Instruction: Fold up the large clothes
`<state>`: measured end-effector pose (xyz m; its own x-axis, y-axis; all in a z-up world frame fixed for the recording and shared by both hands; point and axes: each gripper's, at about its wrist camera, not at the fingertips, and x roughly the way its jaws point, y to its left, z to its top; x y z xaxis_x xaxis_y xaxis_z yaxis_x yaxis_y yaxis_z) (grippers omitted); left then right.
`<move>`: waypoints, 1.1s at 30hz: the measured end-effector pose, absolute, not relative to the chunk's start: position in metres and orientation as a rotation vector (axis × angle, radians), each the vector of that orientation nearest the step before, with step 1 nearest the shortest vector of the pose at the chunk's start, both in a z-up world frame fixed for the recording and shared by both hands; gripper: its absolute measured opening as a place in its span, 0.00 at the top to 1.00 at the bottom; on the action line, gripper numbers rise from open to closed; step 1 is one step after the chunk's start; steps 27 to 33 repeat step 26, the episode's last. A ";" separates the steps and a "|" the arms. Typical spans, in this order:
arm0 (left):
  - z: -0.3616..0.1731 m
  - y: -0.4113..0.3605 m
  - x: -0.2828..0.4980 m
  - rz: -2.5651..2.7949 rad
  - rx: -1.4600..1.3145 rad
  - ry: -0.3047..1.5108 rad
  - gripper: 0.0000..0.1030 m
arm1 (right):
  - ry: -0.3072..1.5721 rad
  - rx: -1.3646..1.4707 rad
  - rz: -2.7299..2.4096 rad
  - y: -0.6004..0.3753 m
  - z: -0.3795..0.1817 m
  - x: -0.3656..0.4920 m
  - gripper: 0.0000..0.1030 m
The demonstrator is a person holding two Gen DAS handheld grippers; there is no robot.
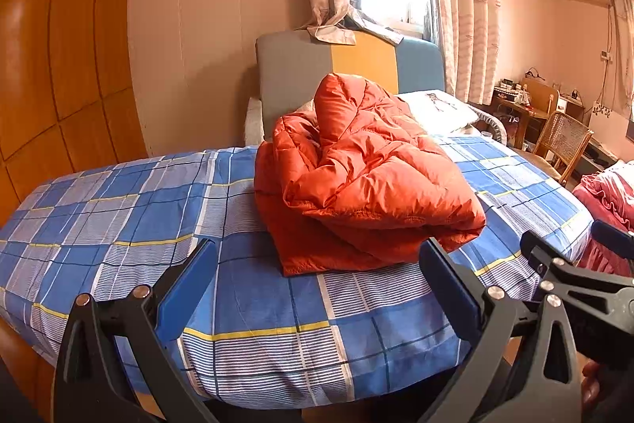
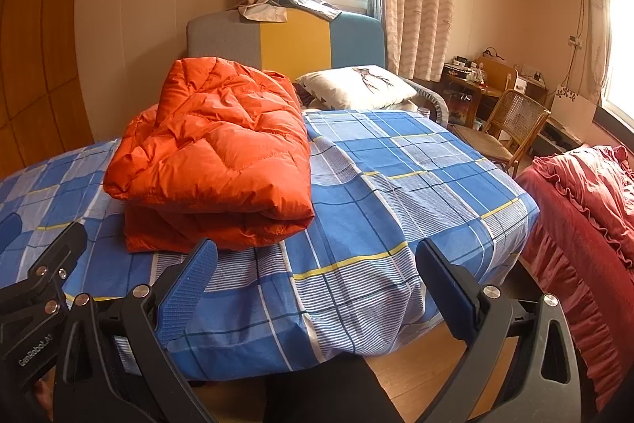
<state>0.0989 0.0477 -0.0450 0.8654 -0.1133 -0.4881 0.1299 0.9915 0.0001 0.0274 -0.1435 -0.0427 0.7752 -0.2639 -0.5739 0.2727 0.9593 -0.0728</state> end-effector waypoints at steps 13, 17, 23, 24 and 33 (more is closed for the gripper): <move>-0.041 0.045 0.094 -0.137 0.038 0.503 0.02 | 0.619 0.018 -0.290 -0.143 -0.042 0.025 0.03; -0.044 0.047 0.097 -0.129 0.031 0.525 0.02 | 0.623 0.020 -0.290 -0.144 -0.042 0.025 0.03; -0.049 0.053 0.103 -0.114 -0.006 0.553 0.02 | 0.628 0.025 -0.292 -0.145 -0.043 0.025 0.03; -0.050 0.054 0.104 -0.113 -0.008 0.557 0.02 | 0.631 0.027 -0.292 -0.146 -0.043 0.026 0.03; -0.051 0.054 0.104 -0.113 -0.009 0.555 0.02 | 0.634 0.028 -0.298 -0.147 -0.043 0.028 0.03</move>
